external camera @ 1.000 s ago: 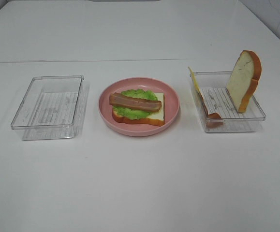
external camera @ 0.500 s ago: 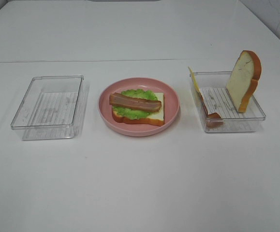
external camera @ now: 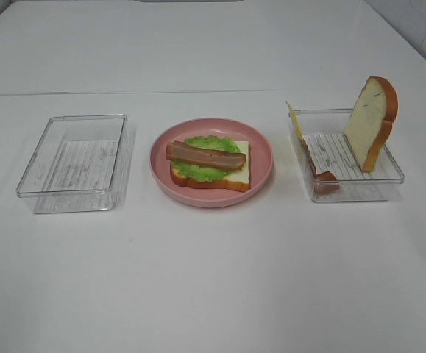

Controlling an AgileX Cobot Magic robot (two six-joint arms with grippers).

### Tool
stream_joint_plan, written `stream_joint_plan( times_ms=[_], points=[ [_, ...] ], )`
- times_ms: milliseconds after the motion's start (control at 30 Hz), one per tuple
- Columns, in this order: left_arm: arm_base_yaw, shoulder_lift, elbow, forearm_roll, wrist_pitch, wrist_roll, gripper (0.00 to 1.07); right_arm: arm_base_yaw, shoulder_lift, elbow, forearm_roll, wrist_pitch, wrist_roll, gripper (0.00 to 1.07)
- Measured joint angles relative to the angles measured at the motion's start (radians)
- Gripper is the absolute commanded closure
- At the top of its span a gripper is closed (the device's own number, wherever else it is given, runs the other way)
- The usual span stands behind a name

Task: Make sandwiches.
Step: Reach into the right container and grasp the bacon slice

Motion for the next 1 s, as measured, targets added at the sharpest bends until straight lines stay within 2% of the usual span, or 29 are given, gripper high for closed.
stream_joint_plan(
  times_ms=[33,100,200,267,467,533,633,1000],
  points=[
    [0.0,0.0,0.0,0.0,0.0,0.0,0.07,0.0,0.0,0.0,0.0,0.0,0.0,0.12],
    [0.0,0.0,0.0,0.0,0.0,0.0,0.07,0.0,0.123,-0.091,0.066,-0.025,-0.023,0.12],
    [0.0,0.0,0.0,-0.001,0.0,0.0,0.07,0.0,0.154,-0.113,0.094,-0.028,-0.033,0.12],
    [0.0,0.0,0.0,-0.001,0.0,0.0,0.07,0.023,0.28,-0.182,0.164,-0.045,-0.061,0.12],
    [0.0,0.0,0.0,-0.001,0.0,0.0,0.07,0.089,0.392,-0.24,0.157,-0.059,-0.065,0.12],
    [0.0,0.0,0.0,-0.001,0.0,0.0,0.07,0.154,0.496,-0.304,0.153,-0.089,-0.057,0.12],
    [0.0,0.0,0.0,-0.001,0.0,0.0,0.07,0.18,0.557,-0.346,0.152,-0.111,-0.054,0.12],
    [0.0,0.0,0.0,-0.004,0.0,0.0,0.07,0.195,0.712,-0.378,0.13,-0.154,-0.054,0.12]
  ],
)
